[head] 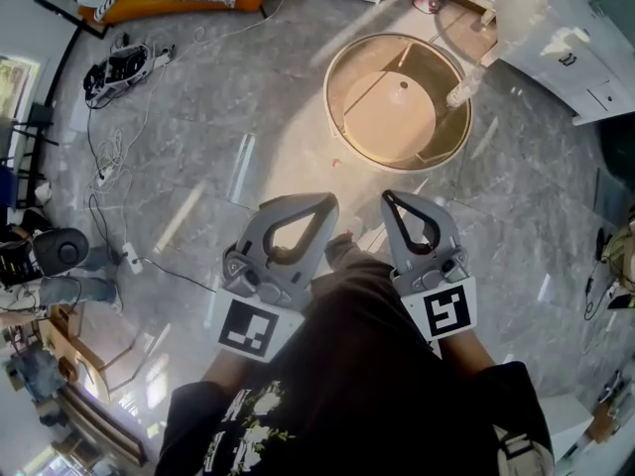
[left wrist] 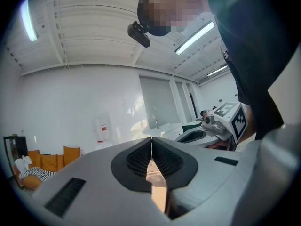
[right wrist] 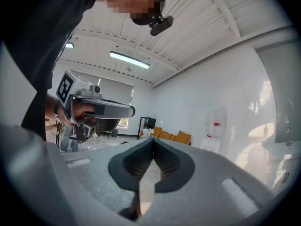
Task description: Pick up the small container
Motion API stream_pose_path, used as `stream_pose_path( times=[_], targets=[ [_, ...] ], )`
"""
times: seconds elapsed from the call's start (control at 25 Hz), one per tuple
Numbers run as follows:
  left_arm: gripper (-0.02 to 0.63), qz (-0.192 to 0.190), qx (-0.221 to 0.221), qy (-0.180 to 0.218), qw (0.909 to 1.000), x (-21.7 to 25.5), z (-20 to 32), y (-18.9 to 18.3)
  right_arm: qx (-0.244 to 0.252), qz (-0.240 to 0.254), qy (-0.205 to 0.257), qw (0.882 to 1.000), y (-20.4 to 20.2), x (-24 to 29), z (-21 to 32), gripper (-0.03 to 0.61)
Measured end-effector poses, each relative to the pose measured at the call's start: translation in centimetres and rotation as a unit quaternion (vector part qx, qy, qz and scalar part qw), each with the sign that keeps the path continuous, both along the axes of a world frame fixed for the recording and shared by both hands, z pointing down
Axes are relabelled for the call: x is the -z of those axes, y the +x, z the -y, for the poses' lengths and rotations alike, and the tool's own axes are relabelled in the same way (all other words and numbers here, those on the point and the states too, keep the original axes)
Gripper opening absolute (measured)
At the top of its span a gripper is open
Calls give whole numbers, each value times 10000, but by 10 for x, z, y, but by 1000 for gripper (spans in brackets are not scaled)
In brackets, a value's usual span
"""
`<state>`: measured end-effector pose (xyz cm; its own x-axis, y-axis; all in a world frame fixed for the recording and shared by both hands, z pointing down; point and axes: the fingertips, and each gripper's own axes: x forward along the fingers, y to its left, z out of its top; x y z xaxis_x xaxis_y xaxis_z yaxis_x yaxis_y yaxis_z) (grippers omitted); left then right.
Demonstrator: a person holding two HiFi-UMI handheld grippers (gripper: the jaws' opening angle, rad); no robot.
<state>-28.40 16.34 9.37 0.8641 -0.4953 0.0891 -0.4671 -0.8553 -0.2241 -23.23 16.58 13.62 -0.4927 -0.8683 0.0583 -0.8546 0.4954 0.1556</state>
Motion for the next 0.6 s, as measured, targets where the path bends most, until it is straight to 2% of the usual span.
stream_pose_path(
  times=[0.28,0.6],
  targets=[
    [12,28,44,-33,10000,1,57,-12,135,17,-94,9999,-11,-1,54,-3],
    [12,-81,-190,-112,9997,-10,70,0,-38,36,-460,9989,-1,-17,58,-3]
  ],
)
